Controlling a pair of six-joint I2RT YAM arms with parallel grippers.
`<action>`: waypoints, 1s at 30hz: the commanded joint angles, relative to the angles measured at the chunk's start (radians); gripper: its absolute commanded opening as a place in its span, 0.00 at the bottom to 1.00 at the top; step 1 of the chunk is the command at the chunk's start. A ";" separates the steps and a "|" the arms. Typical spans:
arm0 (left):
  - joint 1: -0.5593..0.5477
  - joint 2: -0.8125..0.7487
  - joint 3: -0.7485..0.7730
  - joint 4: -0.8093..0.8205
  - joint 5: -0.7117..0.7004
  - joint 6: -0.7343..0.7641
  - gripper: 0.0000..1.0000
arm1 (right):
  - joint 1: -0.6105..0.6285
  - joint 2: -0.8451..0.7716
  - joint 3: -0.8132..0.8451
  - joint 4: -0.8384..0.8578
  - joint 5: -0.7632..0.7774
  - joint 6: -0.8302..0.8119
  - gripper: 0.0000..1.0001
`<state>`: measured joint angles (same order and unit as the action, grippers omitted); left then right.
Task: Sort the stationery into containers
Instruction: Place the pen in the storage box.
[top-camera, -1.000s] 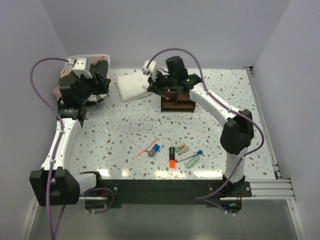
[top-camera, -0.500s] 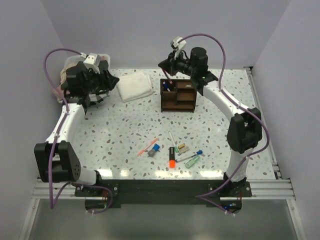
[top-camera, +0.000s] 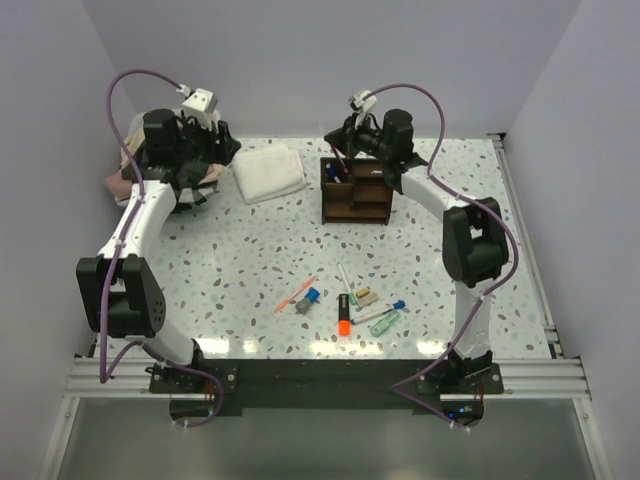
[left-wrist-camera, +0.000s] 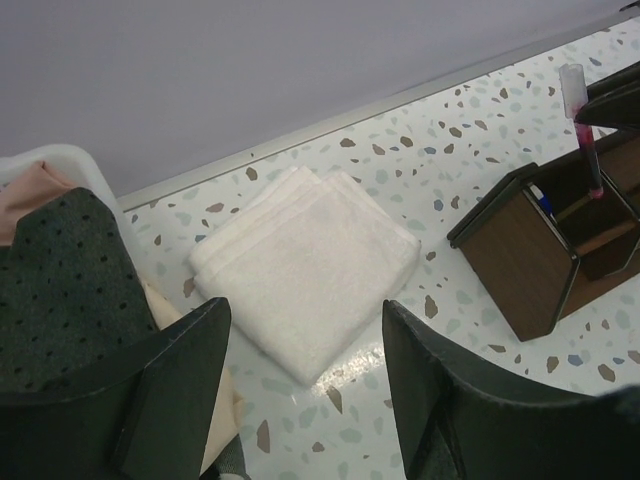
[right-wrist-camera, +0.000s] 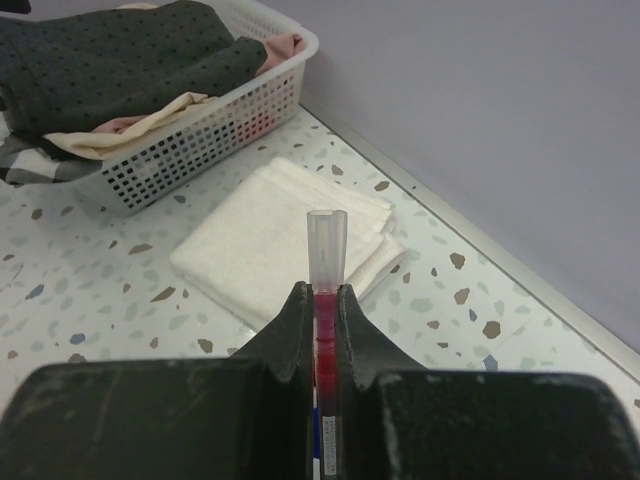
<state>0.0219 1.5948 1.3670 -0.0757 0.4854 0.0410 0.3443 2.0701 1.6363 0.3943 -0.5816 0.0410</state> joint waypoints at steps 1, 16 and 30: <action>-0.014 0.017 0.046 -0.003 -0.059 0.060 0.67 | -0.002 0.001 -0.013 0.113 -0.046 -0.004 0.00; -0.033 0.014 0.037 0.037 -0.076 0.025 0.69 | 0.002 -0.122 -0.132 0.012 -0.027 -0.090 0.42; -0.022 -0.202 -0.195 0.084 -0.029 0.043 0.80 | 0.266 -0.347 -0.118 -1.130 -0.081 -1.149 0.61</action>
<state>-0.0059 1.4895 1.2533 -0.0185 0.4126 0.0654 0.4496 1.7203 1.5387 -0.1524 -0.6750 -0.5354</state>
